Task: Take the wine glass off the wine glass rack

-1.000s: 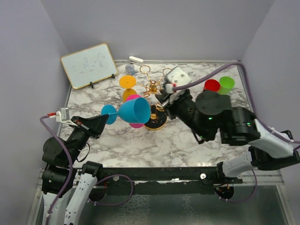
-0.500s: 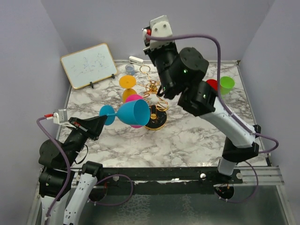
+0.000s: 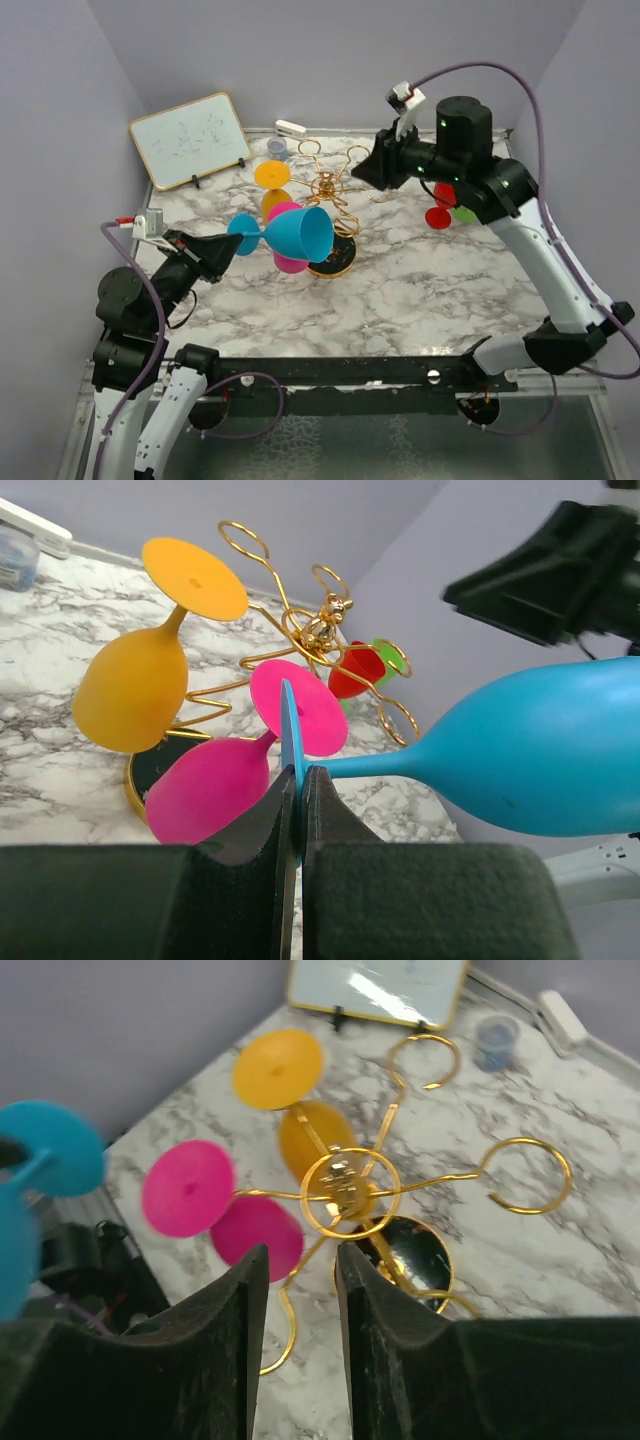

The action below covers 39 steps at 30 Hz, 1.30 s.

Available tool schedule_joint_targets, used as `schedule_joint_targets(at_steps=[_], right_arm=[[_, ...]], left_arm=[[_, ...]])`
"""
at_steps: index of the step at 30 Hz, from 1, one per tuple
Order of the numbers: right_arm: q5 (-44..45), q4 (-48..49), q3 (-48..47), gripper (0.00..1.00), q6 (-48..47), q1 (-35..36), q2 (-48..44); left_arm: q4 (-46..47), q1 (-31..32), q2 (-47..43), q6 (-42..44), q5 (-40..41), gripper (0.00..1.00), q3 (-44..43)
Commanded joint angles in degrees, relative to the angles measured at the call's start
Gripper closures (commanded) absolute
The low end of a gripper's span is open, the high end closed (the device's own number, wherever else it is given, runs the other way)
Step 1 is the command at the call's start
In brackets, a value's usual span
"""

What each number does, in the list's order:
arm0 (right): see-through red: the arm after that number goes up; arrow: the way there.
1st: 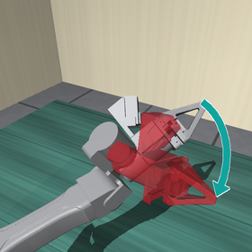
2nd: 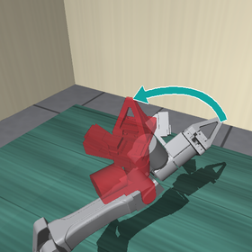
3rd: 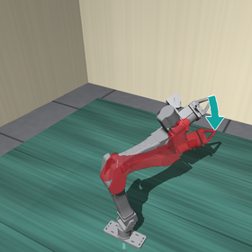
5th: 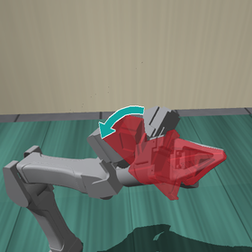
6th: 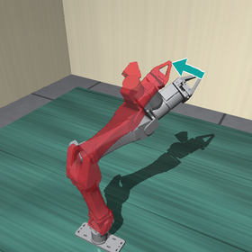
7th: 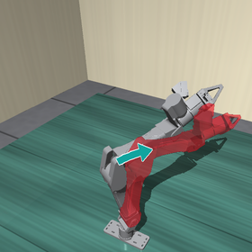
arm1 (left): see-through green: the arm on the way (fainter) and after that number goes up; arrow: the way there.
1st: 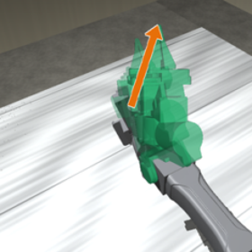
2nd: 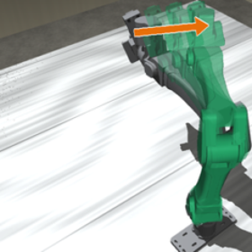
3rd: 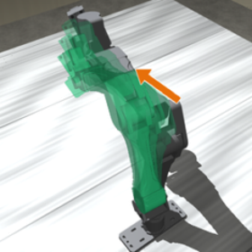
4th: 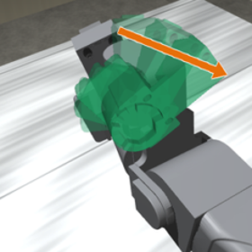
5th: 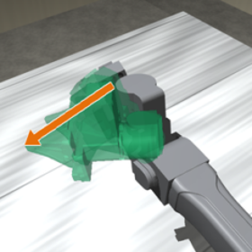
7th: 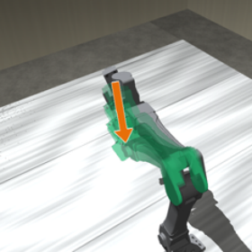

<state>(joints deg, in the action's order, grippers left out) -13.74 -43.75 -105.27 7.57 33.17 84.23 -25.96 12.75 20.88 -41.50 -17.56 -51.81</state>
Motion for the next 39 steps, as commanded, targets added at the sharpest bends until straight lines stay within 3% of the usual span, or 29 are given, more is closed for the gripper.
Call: schedule_joint_targets(at_steps=[1,18,39], right_arm=[[-20.1,3.3,3.4,0.59,5.9,1.0,-12.0],[-24.5,4.1,6.1,0.56,8.8,1.1,-11.6],[-26.6,7.1,7.0,0.57,10.2,1.1,-11.5]], left_arm=[[8.2,-0.3,4.2,0.6,-6.1,1.0,0.2],[12.5,-0.2,14.9,0.7,-10.5,1.0,-4.6],[14.0,-0.2,20.9,1.2,-11.9,1.0,-9.0]])
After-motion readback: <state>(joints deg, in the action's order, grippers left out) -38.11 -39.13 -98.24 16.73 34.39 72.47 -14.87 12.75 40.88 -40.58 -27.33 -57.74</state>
